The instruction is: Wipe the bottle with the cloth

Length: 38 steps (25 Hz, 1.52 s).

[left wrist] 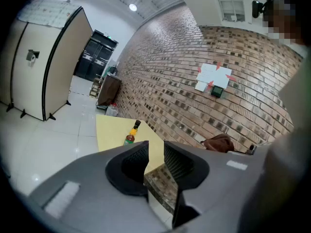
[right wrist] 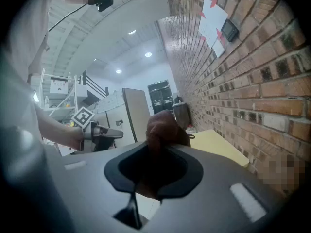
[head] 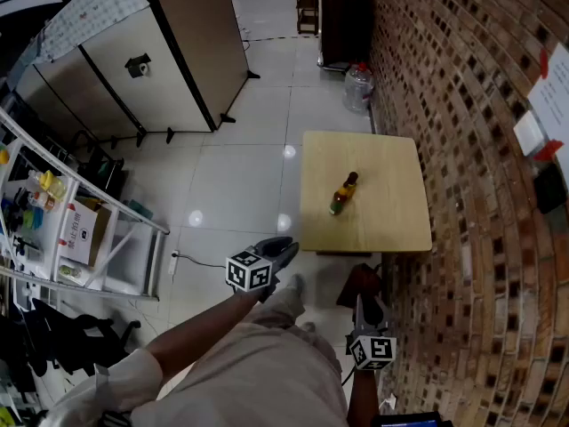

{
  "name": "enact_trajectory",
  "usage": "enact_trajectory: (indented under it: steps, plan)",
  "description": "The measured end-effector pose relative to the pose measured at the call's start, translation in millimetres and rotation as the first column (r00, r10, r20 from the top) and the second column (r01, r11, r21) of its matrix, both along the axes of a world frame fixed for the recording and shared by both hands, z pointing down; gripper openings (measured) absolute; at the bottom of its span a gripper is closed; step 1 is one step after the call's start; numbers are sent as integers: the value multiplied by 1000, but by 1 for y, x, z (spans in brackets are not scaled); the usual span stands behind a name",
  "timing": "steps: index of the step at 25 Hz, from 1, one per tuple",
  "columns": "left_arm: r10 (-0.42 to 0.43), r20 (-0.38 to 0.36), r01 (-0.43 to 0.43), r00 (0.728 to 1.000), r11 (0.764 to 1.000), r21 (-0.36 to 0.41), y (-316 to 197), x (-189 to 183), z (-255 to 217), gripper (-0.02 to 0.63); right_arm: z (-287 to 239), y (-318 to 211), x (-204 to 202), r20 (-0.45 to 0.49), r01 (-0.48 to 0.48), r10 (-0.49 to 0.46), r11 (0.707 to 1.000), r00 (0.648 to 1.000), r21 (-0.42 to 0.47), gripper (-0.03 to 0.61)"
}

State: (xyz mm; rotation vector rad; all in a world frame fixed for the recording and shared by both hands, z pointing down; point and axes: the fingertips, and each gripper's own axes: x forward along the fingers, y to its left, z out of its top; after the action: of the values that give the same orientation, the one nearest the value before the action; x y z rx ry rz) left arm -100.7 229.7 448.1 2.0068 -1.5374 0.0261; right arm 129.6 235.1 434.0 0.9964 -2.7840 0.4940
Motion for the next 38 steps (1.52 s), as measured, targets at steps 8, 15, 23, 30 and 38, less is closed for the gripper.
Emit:
enact_trajectory:
  steps: [8, 15, 23, 30, 38]
  plan:
    - [78, 25, -77, 997, 996, -33, -76, -18, 11, 127, 5, -41, -22, -33, -23, 23, 1000, 999, 2, 67]
    - [228, 45, -223, 973, 970, -100, -177, -32, 40, 165, 34, -105, -59, -100, -93, 87, 994, 991, -55, 67]
    - [450, 74, -425, 890, 877, -223, -262, -29, 82, 202, 47, -167, -100, -112, -215, 203, 971, 973, -108, 67]
    - [566, 47, -519, 823, 784, -341, -310, -31, 123, 245, 66, -203, -117, -92, -339, 328, 925, 940, -169, 67]
    - [671, 58, -587, 739, 684, -433, -311, -8, 146, 270, 74, -220, -110, -89, -437, 428, 883, 899, -170, 67]
